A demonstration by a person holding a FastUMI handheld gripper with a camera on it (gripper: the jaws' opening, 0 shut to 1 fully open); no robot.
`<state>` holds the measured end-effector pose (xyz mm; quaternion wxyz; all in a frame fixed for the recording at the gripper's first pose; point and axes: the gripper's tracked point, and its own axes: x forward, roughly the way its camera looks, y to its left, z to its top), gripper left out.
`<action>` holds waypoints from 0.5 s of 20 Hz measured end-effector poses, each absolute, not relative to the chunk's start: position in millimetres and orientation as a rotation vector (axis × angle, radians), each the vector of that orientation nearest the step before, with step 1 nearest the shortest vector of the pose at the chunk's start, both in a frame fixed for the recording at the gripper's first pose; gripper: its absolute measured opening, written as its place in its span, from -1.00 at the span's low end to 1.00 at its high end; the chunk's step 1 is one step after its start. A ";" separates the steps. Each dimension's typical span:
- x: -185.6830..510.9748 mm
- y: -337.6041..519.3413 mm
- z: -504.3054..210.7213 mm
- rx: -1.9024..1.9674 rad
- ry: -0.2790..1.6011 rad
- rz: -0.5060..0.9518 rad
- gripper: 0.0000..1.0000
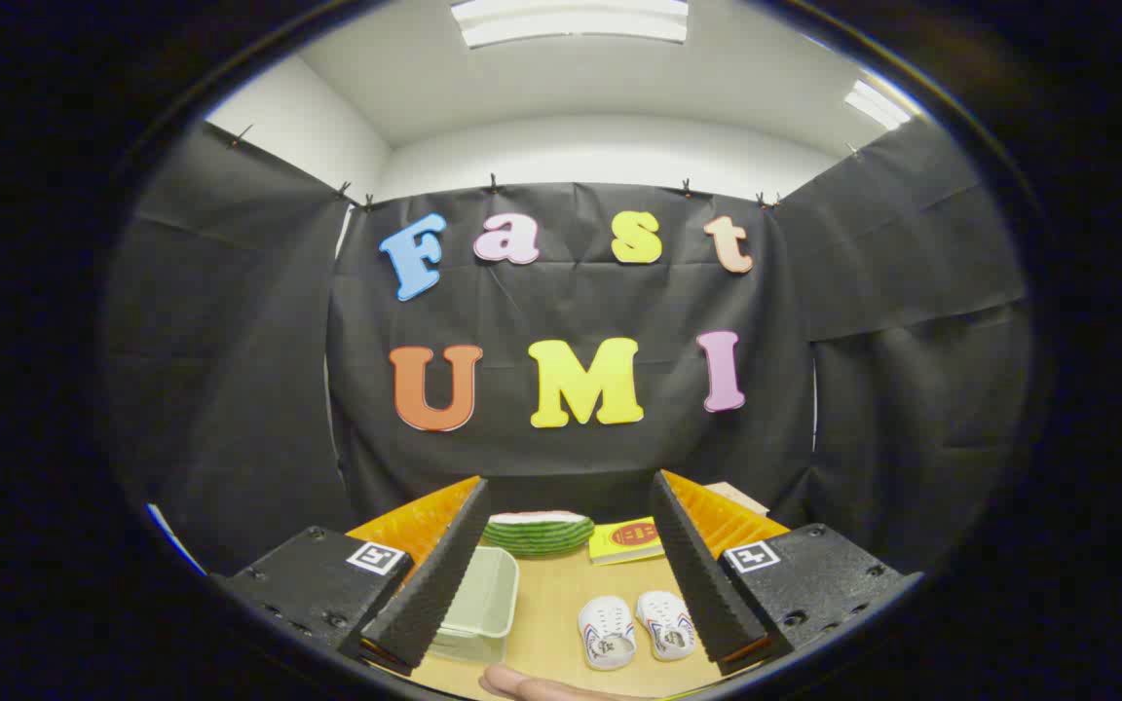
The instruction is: Open the storage box then place both shoes into the box .Put the left shoe in first, then the right shoe, with the right side of both shoes facing outward in a uniform manner.
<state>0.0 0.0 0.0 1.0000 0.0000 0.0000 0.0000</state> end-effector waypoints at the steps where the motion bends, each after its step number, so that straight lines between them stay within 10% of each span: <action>1: -1.6 0.6 -0.9 -0.004 0.005 0.001 1.00; 10: 10.3 -18.3 -19.8 0.016 0.034 -0.028 1.00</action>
